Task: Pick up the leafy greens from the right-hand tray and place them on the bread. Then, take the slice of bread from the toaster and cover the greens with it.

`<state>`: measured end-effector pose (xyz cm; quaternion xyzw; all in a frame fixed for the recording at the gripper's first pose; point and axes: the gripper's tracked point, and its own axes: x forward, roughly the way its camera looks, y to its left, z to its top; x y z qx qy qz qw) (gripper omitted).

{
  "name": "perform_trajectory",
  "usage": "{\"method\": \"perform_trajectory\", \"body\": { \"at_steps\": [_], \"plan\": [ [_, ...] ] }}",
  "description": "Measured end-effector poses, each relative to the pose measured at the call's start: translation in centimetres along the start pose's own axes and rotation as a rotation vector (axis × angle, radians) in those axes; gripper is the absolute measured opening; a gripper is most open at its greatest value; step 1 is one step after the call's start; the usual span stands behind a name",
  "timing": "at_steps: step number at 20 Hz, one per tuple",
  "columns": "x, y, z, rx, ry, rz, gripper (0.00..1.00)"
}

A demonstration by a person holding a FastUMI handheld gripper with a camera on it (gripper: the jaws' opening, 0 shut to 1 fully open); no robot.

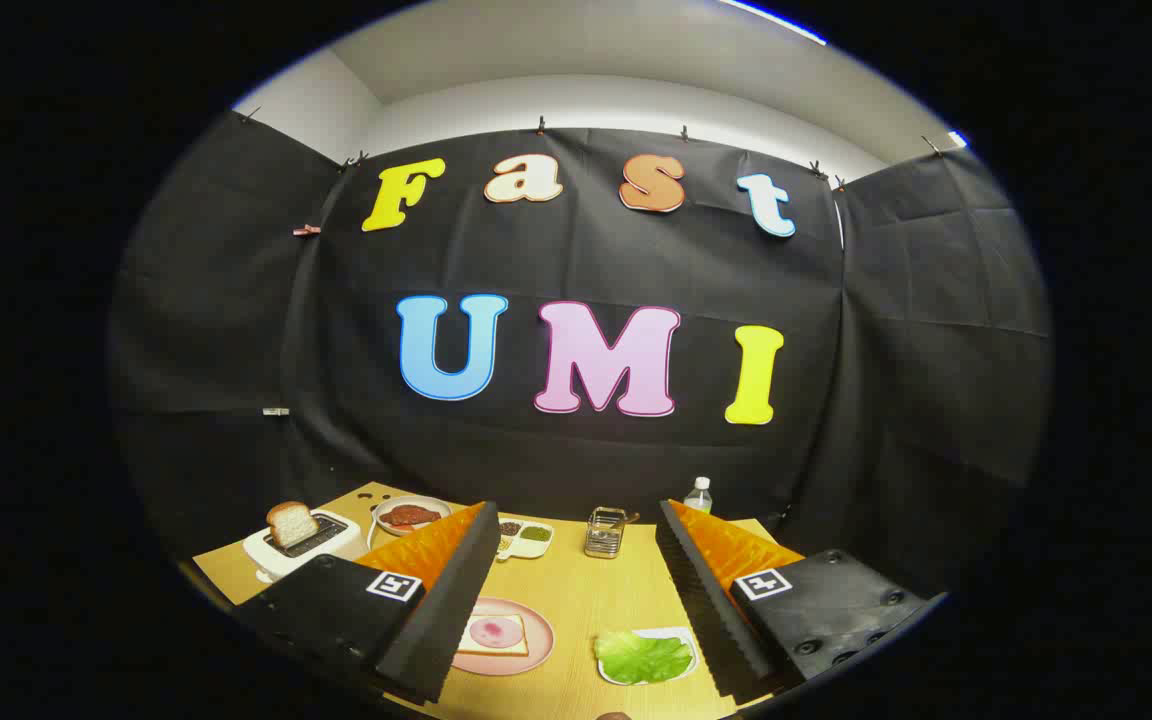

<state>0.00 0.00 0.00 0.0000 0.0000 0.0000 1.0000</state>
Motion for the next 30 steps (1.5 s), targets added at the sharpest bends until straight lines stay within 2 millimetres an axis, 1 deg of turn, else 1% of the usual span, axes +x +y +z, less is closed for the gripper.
{"method": "perform_trajectory", "body": {
  "at_steps": [4,10,13,16,20,24,26,30],
  "plan": [
    [0.8,-0.6,-0.4,0.005,0.009,-0.026,0.97],
    [1.8,-2.2,-2.1,0.039,0.055,-0.060,0.97],
    [2.4,-2.9,-3.2,0.048,0.086,-0.070,0.97],
    [2.8,-3.3,-4.0,0.055,0.112,-0.066,0.98],
    [3.8,-3.5,-4.4,0.055,0.117,-0.048,0.97],
    [4.7,-4.0,-6.3,0.041,0.155,-0.031,0.97],
    [5.0,-4.1,-7.9,0.043,0.194,-0.011,0.97],
    [5.5,-4.4,-10.5,0.037,0.247,0.017,0.98]
  ]
}}
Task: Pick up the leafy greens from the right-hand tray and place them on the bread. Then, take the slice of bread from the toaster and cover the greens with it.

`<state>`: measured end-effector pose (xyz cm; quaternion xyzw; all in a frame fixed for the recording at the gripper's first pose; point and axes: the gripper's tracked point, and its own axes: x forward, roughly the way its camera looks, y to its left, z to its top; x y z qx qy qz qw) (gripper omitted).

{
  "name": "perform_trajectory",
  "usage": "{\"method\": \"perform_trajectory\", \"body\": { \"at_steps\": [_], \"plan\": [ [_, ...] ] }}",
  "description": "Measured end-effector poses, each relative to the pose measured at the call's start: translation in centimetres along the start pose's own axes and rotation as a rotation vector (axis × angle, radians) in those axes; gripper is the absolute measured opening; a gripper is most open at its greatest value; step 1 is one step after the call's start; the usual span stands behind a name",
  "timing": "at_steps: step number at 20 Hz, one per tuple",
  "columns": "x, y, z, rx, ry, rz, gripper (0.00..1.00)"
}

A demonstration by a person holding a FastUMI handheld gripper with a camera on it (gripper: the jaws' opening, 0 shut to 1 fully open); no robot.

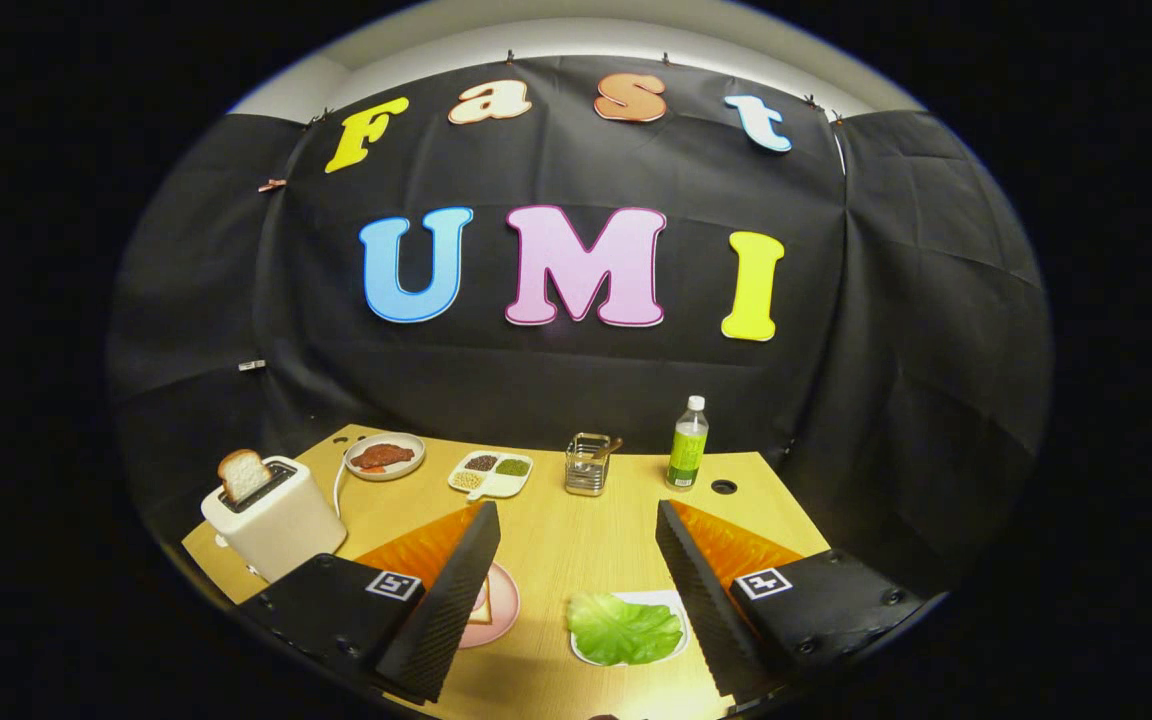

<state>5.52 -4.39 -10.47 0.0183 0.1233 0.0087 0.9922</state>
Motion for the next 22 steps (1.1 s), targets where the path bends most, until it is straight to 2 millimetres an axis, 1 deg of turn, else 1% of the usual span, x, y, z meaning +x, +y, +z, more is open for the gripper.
{"method": "perform_trajectory", "body": {
  "at_steps": [3,7,11,14,15,17,20,22],
  "plan": [
    [1.2,-0.7,-2.4,0.002,0.053,0.005,0.98],
    [3.2,-2.3,-6.9,-0.002,0.155,0.000,0.98],
    [5.7,-4.3,-12.5,-0.037,0.274,0.006,0.98],
    [7.2,-5.2,-17.1,-0.033,0.387,0.027,0.98],
    [7.6,-5.4,-18.3,-0.033,0.412,0.027,0.98],
    [8.5,-5.9,-20.4,-0.026,0.450,0.028,0.98],
    [10.0,-6.2,-22.7,-0.017,0.503,0.032,0.98],
    [10.5,-6.5,-24.3,-0.014,0.553,0.035,0.98]
  ]
}}
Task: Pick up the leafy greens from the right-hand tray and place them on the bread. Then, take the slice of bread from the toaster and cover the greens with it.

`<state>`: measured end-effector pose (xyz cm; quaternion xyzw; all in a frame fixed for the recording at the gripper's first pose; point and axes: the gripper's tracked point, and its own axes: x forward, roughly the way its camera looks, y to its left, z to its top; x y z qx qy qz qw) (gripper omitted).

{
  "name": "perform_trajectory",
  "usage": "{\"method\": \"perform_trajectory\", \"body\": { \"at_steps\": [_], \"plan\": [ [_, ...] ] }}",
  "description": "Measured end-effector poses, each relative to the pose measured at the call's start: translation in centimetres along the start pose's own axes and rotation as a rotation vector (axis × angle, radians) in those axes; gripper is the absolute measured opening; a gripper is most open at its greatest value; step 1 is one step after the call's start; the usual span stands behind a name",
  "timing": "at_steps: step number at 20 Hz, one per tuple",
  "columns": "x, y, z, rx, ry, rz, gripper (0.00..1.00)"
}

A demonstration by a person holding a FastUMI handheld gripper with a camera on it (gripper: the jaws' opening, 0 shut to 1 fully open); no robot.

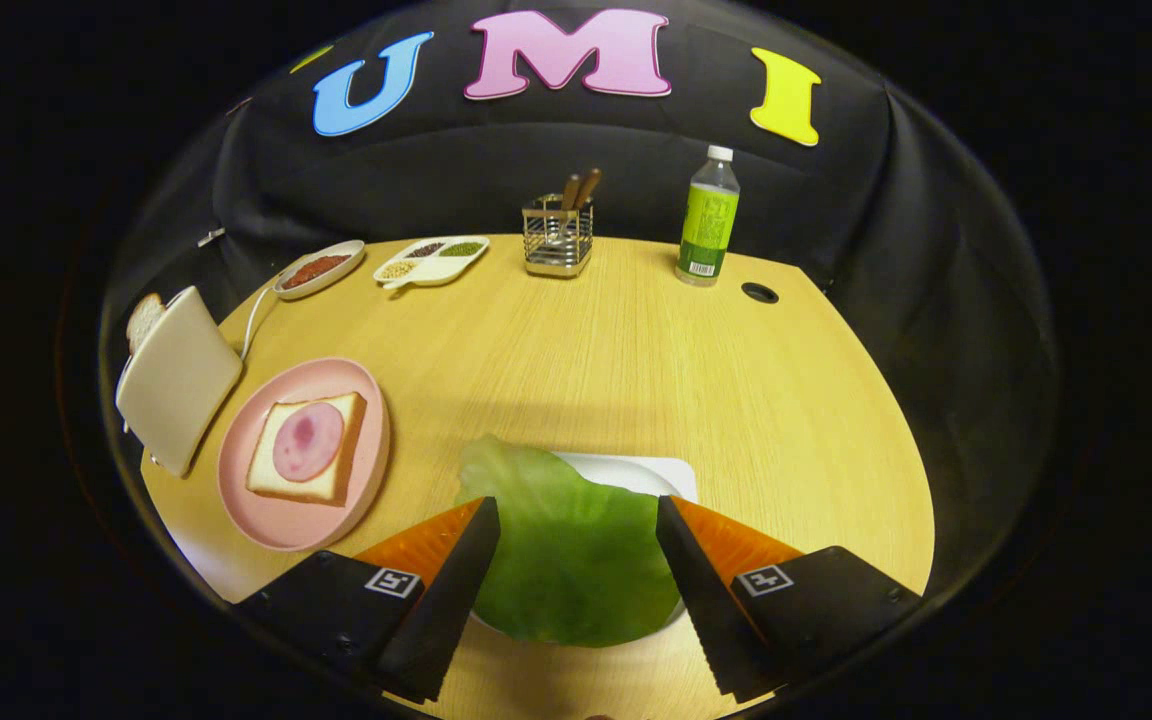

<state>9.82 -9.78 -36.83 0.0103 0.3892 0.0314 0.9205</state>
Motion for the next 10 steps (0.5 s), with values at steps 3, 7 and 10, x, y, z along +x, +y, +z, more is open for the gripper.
{"method": "perform_trajectory", "body": {
  "at_steps": [3,7,10],
  "plan": [
    [0.8,-0.1,-0.8,0.025,0.040,0.016,0.99],
    [1.0,0.3,-1.7,0.005,0.068,0.037,0.97],
    [1.3,0.5,-1.7,-0.015,0.067,0.042,0.96]
  ]
}}
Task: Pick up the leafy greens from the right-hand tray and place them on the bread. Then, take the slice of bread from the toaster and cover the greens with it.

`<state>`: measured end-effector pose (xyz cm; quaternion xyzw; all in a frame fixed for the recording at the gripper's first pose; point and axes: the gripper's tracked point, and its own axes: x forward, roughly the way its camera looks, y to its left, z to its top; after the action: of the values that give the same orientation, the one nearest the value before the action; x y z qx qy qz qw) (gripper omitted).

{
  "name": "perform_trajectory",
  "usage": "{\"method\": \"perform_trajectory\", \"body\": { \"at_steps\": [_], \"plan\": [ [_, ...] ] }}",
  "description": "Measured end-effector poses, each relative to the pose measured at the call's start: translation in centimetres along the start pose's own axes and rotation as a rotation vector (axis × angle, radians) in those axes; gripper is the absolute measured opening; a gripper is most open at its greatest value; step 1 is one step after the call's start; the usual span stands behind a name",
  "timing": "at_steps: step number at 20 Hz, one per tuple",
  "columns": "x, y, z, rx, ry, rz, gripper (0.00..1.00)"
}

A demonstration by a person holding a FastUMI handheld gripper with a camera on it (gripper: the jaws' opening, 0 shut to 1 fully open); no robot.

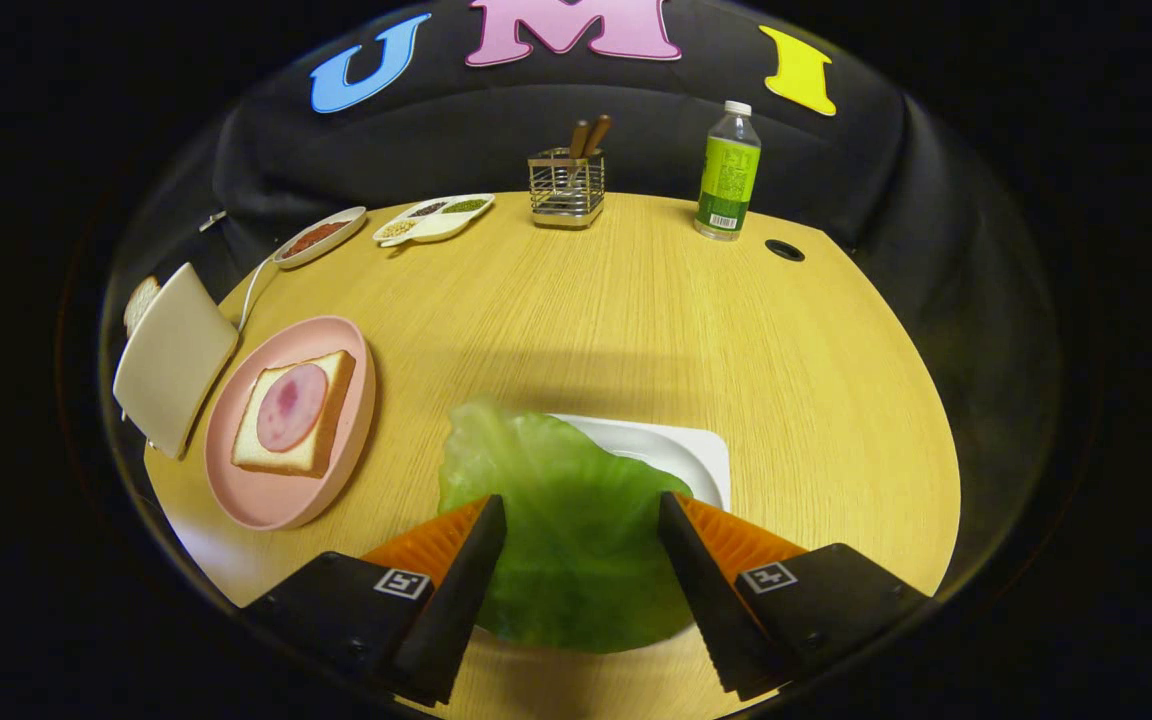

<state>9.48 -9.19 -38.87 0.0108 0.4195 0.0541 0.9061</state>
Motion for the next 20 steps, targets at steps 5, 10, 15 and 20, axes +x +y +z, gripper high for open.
{"method": "perform_trajectory", "body": {
  "at_steps": [5,10,15,20],
  "plan": [
    [0.2,0.0,0.1,-0.013,0.005,0.011,0.92],
    [0.2,-0.4,0.1,-0.008,0.026,0.014,0.69],
    [0.1,-0.7,0.3,-0.013,0.038,0.019,0.32],
    [0.0,-0.7,0.3,0.034,0.053,0.060,0.08]
  ]
}}
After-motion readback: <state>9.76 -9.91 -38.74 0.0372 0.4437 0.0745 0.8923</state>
